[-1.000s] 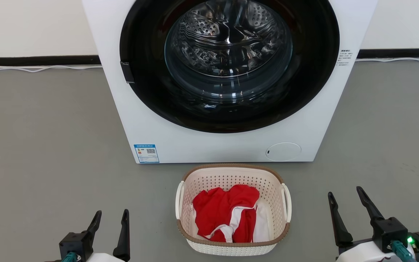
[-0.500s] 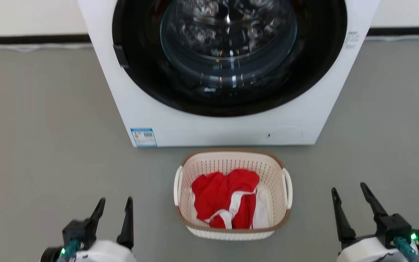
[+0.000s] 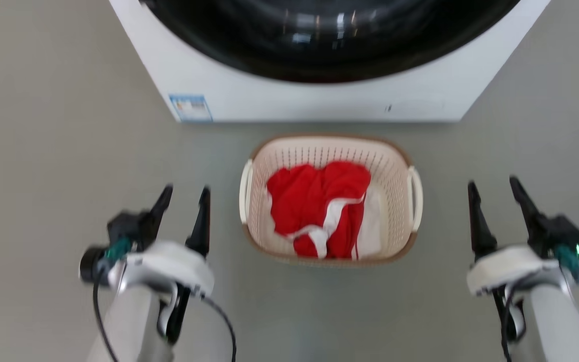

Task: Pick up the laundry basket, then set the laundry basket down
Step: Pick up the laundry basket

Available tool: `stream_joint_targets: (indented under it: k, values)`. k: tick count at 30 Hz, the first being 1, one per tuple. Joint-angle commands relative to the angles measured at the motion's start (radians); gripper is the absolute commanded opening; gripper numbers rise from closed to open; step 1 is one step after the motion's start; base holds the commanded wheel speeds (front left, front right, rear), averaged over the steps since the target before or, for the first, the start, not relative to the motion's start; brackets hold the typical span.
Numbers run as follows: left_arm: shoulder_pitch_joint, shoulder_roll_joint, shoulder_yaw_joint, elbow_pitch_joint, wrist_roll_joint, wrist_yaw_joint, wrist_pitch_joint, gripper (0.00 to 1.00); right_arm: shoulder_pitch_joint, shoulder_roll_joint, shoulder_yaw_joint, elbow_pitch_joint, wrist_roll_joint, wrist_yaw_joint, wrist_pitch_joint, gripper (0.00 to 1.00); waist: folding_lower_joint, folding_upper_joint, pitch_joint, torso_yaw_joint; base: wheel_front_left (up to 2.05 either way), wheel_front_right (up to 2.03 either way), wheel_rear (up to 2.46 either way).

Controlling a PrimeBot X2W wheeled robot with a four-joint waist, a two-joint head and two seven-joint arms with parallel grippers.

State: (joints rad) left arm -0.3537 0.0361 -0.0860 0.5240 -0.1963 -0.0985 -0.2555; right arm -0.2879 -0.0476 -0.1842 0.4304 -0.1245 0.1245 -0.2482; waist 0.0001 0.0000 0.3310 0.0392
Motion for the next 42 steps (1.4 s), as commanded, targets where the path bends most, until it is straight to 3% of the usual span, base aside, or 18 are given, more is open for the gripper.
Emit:
stream_joint_targets:
  k: [1, 11, 24, 42]
  values:
    - [-0.066, 0.014, 0.014, 0.006, -0.019, -0.006, -0.006, 1.0, -0.057, -0.003, 0.023, 0.006, -0.02, 0.006, -0.014, 1.0, 0.0, 0.0, 0.108, 0.012, 0.0, 0.0, 0.0]
    - [-0.292, 0.014, -0.077, 0.146, -0.095, -0.009, -0.006, 1.0, -0.26, -0.003, -0.022, 0.161, -0.065, 0.006, -0.014, 1.0, 0.0, 0.0, 0.289, 0.035, 0.0, 0.0, 0.0]
    - [-0.474, 0.014, -0.197, 0.263, -0.19, 0.032, -0.006, 1.0, -0.457, -0.003, -0.076, 0.389, -0.133, 0.006, -0.013, 1.0, 0.0, 0.0, 0.451, 0.042, 0.0, 0.0, 0.0]
    - [-0.584, 0.014, -0.231, 0.325, -0.175, 0.058, -0.006, 1.0, -0.548, -0.003, -0.065, 0.445, -0.124, 0.006, -0.014, 1.0, 0.0, 0.0, 0.58, 0.006, 0.0, 0.0, 0.0]
